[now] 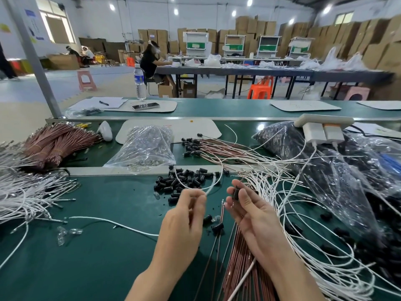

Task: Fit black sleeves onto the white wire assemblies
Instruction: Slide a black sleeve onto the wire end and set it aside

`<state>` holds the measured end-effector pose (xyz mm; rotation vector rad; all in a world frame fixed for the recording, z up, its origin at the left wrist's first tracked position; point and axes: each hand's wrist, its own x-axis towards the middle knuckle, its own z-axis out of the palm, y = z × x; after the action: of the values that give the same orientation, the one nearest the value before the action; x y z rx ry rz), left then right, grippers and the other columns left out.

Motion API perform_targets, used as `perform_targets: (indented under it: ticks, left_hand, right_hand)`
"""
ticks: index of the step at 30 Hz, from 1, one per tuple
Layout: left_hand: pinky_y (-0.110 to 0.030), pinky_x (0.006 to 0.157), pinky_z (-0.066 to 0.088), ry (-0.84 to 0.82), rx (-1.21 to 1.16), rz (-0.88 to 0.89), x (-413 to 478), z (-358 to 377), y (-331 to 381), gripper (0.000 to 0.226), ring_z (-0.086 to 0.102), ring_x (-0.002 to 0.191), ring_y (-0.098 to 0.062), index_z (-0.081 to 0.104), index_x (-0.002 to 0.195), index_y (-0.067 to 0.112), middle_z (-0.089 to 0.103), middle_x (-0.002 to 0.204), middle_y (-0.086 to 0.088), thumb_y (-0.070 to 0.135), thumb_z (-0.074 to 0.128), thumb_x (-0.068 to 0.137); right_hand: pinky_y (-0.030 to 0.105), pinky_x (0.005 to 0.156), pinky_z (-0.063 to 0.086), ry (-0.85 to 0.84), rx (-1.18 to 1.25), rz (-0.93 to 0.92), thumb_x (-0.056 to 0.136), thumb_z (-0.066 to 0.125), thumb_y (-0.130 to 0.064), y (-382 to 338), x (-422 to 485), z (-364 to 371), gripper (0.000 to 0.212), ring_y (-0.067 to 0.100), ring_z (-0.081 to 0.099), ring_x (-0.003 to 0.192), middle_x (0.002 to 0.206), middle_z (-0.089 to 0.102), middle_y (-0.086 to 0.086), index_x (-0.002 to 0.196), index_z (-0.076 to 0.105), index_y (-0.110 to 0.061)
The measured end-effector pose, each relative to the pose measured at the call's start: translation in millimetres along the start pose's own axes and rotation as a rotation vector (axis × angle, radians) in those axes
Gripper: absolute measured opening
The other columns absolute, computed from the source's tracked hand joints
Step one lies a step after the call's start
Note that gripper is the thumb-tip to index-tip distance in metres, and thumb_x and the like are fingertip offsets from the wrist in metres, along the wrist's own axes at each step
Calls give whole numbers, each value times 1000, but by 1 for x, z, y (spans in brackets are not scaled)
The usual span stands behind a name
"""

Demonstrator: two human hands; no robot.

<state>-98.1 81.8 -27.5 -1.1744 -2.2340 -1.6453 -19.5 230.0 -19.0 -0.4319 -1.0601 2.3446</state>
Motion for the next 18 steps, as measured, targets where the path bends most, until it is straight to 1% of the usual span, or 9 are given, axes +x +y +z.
perform_targets:
  ticks: [1, 3, 5, 7, 9, 11, 13, 15, 18]
  left_hand:
    - [-29, 46, 38, 38, -114, -74, 1, 1, 1, 7, 44, 49, -6, 51, 100, 45, 58, 68, -1, 42, 45, 102]
    - [-30, 45, 35, 68, -237, -156, 3, 1, 3, 18, 41, 51, -8, 50, 105, 49, 54, 66, 2, 31, 48, 104]
    - [-28, 44, 31, 22, -254, -161, 3, 1, 4, 25, 35, 49, -8, 53, 107, 47, 49, 62, 8, 23, 48, 105]
    - [-25, 43, 28, -27, -238, -178, 3, 1, 4, 29, 33, 47, -8, 61, 102, 45, 48, 58, 11, 19, 49, 104]
    - [-23, 44, 28, -36, -260, -201, 3, 2, 4, 26, 33, 46, -7, 65, 99, 44, 49, 57, 11, 22, 52, 104]
    - [-19, 45, 30, -40, -285, -197, 3, 2, 6, 17, 35, 47, -5, 68, 97, 41, 54, 59, 9, 30, 56, 102]
    - [-19, 48, 32, -48, -291, -185, 4, 1, 6, 12, 39, 49, -4, 70, 94, 37, 60, 63, 4, 36, 60, 99]
    - [-20, 51, 37, -42, -283, -192, 3, 1, 5, 10, 43, 52, -5, 71, 92, 35, 66, 69, 2, 36, 63, 97]
    - [-19, 54, 40, -27, -248, -211, 3, 2, 3, 10, 47, 54, -2, 72, 91, 31, 68, 73, 4, 34, 65, 97]
  right_hand:
    - [26, 70, 61, -15, -29, 3, 83, 64, -12, 1, -1, 1, 24, 19, 74, 78, 96, 77, 14, 102, 78, -6]
    - [25, 69, 60, -43, -61, 15, 81, 66, -13, 3, -2, 4, 24, 19, 74, 76, 97, 76, 17, 101, 76, -6]
    - [25, 69, 60, -58, -79, 20, 81, 67, -14, 5, -3, 5, 28, 19, 73, 74, 99, 76, 20, 106, 68, -4]
    - [25, 69, 60, -76, -106, 17, 81, 69, -16, 7, -4, 5, 23, 18, 73, 75, 102, 76, 21, 101, 72, -5]
    - [24, 72, 59, -98, -152, 11, 78, 73, -21, 8, -6, 5, 19, 18, 73, 78, 104, 76, 19, 93, 79, -11]
    - [24, 74, 59, -107, -193, 1, 73, 78, -28, 8, -7, 6, 24, 18, 73, 81, 104, 76, 16, 93, 81, -15]
    - [23, 76, 58, -107, -233, -14, 71, 79, -31, 9, -7, 6, 29, 18, 74, 84, 102, 77, 12, 95, 81, -16]
    - [22, 78, 58, -103, -280, -37, 71, 80, -33, 10, -8, 7, 30, 18, 74, 87, 99, 77, 10, 97, 81, -17]
    - [22, 81, 57, -104, -354, -72, 72, 80, -35, 11, -10, 7, 30, 20, 74, 94, 100, 77, 9, 98, 80, -19]
